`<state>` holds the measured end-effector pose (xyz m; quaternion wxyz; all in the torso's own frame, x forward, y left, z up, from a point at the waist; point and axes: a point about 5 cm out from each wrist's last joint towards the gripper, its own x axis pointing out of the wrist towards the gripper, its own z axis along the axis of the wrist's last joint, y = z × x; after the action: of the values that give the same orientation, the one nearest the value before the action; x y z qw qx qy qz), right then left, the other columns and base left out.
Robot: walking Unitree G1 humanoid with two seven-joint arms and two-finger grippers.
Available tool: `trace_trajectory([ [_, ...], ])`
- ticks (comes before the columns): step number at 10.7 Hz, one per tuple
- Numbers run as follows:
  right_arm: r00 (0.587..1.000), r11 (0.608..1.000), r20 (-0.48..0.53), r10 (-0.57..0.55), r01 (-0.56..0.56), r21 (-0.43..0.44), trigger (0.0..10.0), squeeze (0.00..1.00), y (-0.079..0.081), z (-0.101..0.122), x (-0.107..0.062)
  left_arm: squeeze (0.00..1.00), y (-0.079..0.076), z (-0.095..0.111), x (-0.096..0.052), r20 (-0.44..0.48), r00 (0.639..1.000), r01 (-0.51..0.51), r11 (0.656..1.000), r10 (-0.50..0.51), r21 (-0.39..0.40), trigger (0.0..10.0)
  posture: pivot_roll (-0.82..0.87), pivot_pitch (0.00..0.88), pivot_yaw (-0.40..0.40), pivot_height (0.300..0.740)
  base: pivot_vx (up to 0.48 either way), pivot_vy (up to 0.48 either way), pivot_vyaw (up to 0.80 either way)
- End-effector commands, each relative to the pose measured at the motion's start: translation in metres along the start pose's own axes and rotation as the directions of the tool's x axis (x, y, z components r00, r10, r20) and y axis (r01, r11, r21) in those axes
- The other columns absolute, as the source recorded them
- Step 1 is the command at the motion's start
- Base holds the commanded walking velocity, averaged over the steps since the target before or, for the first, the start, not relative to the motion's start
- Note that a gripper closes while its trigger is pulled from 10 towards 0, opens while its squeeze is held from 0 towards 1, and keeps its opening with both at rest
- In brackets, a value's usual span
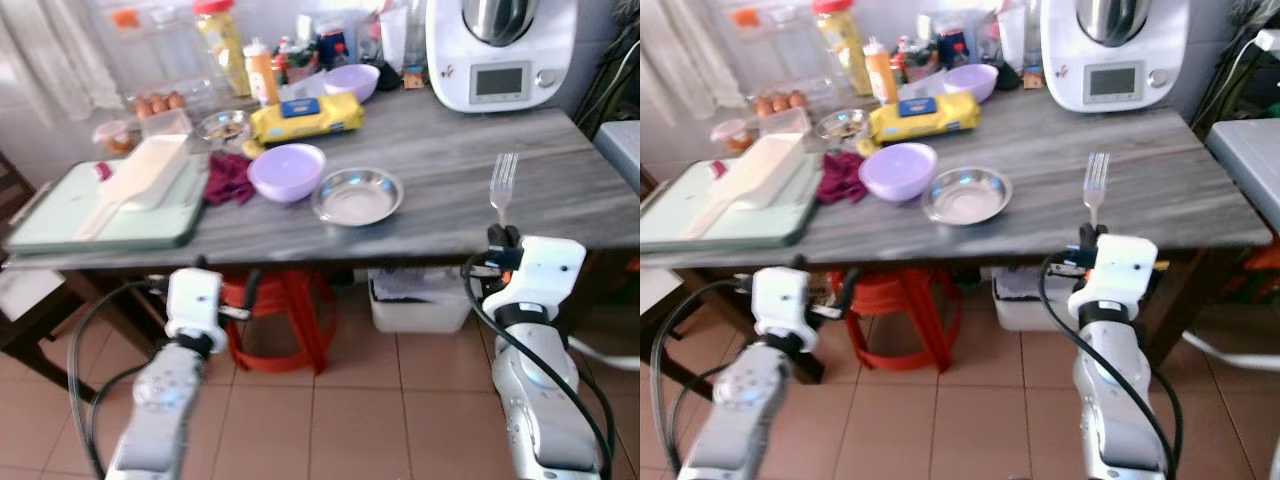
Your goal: Setting the table
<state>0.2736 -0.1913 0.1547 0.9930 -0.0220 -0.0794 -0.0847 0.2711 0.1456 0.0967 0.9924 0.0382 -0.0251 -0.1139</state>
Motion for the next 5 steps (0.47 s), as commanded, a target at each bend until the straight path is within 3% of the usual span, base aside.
trace_trajectory([
  [1, 1.0, 1.0, 0.014, 0.007, -0.007, 0.015, 10.0, 0.0, 0.0049, 0.0034, 0.001, 0.0, 0.0081, 0.0014, -0.0028, -0.004, 1.0, -0.006, 1.0, 0.006, 0.017, 10.0, -0.15, 0.053, 0.117, 0.74, 0.36, 0.0, 0.0],
  [3, 1.0, 1.0, 0.011, 0.004, -0.004, 0.018, 10.0, 0.0, 0.0048, 0.0033, 0.0013, 0.0, 0.0078, 0.0012, -0.0022, -0.01, 1.0, 0.006, 1.0, -0.006, 0.015, 10.0, -0.15, 0.055, 0.119, 0.74, 0.36, 0.0, 0.0],
  [5, 1.0, 1.0, 0.004, -0.005, 0.005, 0.022, 10.0, 0.0, 0.0034, 0.0022, 0.0013, 0.0, 0.0038, 0.0009, -0.0019, -0.014, 0.999, 0.035, 0.999, -0.035, 0.002, 10.0, -0.15, 0.056, 0.123, 0.74, 0.352, 0.0, -0.52],
])
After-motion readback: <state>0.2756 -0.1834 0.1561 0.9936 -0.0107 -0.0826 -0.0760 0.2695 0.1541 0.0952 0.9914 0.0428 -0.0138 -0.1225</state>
